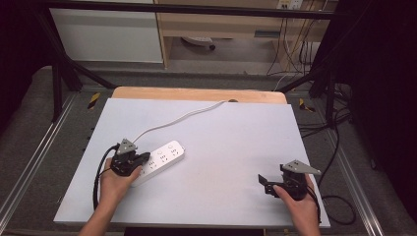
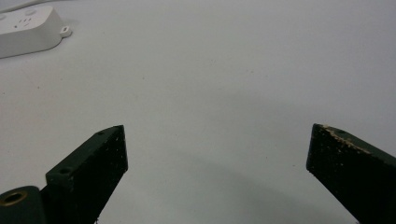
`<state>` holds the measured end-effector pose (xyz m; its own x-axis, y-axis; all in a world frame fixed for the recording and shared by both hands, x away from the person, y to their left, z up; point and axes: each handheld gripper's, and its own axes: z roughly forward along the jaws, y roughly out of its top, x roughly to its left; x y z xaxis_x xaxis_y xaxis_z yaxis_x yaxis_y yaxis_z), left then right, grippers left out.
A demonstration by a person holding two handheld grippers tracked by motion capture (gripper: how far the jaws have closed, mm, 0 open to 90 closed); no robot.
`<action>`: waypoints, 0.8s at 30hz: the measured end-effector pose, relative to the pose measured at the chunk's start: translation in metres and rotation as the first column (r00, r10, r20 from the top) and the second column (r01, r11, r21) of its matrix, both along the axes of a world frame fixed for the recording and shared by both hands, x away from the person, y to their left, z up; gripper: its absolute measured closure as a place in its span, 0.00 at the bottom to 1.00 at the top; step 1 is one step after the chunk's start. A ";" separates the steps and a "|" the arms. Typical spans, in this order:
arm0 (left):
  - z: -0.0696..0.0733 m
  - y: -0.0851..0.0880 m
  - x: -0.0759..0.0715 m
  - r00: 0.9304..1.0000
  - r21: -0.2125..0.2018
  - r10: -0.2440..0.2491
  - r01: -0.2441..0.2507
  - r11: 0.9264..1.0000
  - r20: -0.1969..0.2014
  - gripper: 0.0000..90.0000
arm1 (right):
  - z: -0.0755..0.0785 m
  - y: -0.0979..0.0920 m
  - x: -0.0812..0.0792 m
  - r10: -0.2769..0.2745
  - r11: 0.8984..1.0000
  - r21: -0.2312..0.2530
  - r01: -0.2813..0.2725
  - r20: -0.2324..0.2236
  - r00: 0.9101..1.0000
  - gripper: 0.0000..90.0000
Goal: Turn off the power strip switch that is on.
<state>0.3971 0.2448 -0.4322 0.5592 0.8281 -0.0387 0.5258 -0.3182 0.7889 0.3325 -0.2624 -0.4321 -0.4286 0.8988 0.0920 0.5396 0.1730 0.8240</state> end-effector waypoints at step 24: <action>0.000 -0.002 -0.001 1.000 0.022 -0.001 0.001 1.000 0.001 1.00 | 0.000 0.000 0.000 -0.004 1.000 0.001 0.004 0.001 1.000 0.07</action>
